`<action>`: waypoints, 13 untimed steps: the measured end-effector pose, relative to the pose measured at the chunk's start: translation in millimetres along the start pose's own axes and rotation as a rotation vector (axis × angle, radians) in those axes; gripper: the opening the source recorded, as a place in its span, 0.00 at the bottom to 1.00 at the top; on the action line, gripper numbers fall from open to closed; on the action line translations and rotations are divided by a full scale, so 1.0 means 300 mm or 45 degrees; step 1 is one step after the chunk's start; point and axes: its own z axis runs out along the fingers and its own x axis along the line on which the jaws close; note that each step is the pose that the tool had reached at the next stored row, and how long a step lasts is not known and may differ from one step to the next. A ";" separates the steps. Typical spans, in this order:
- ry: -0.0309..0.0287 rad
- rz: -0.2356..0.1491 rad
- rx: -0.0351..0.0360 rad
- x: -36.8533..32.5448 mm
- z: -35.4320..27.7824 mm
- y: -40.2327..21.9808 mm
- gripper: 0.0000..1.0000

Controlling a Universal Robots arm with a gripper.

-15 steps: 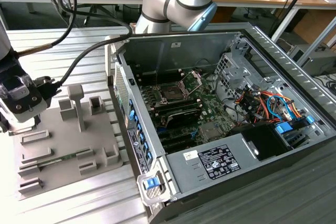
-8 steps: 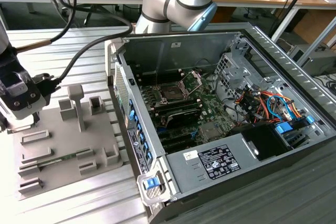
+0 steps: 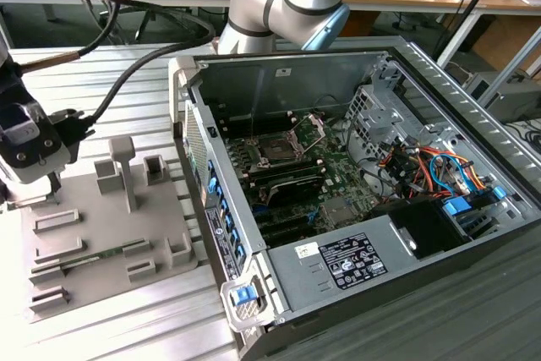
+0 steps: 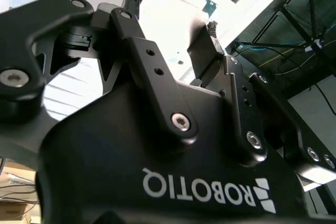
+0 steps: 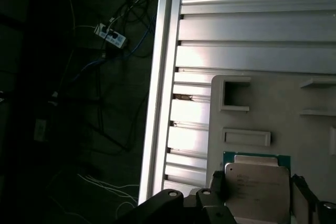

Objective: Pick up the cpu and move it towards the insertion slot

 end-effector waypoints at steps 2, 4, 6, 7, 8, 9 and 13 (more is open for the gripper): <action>0.0000 0.000 -0.0001 0.000 -0.021 0.001 0.55; 0.0000 0.000 -0.0004 0.000 -0.053 0.003 0.55; -0.0001 0.000 -0.0005 0.000 -0.063 0.003 0.55; 0.0000 0.000 -0.0005 0.000 -0.067 0.004 0.55; -0.0001 0.000 -0.0005 0.000 -0.074 0.004 0.55; -0.0001 0.000 -0.0005 0.000 -0.078 0.004 0.55; -0.0001 0.000 -0.0005 0.000 -0.097 0.005 0.55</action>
